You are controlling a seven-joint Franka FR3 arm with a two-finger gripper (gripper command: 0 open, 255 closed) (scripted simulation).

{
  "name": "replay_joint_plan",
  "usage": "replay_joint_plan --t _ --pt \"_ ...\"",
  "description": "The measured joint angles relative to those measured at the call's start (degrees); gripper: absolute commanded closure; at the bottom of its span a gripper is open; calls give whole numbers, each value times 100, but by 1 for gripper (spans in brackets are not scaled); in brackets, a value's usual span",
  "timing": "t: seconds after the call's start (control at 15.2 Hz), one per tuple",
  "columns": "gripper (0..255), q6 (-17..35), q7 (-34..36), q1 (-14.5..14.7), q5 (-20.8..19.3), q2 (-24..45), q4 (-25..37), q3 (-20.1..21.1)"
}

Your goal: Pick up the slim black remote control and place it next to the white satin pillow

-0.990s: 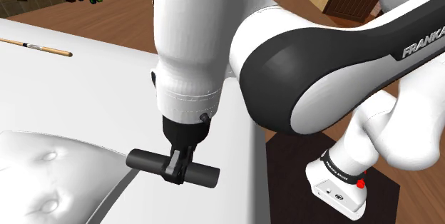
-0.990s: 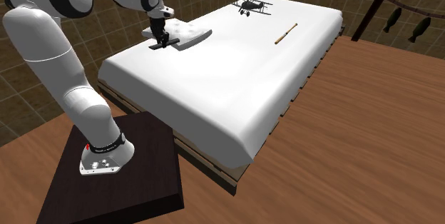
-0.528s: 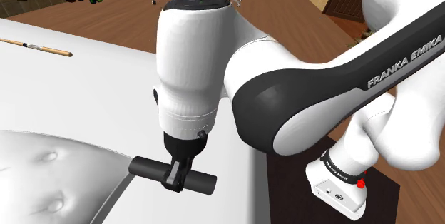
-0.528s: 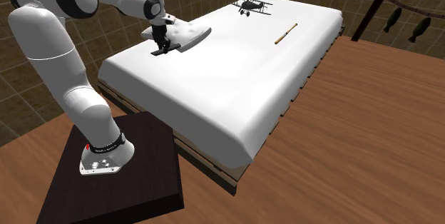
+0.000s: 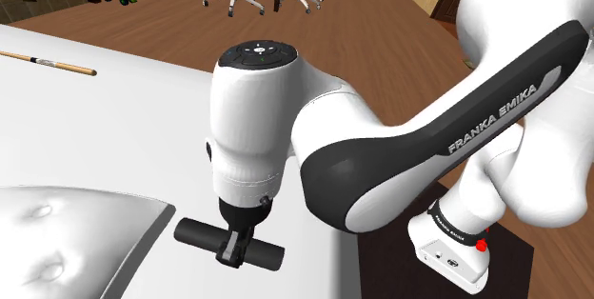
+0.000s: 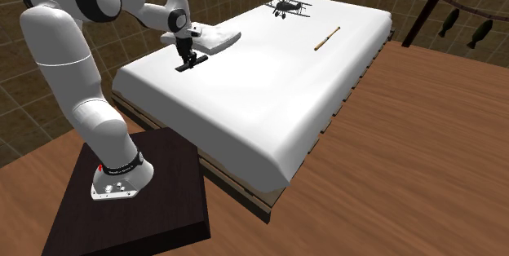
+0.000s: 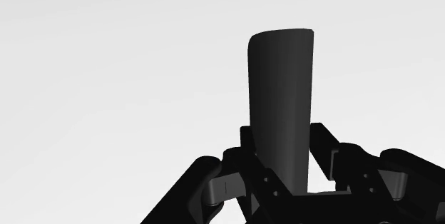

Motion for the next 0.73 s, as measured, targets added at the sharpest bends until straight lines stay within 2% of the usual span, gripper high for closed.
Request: replay_joint_plan --t 0.33,0.66,0.73 --pt "255 334 59 25 -114 227 -126 -22" --pt "255 376 72 32 -126 247 -145 -22" --pt "0 376 73 32 -126 248 -146 -22"
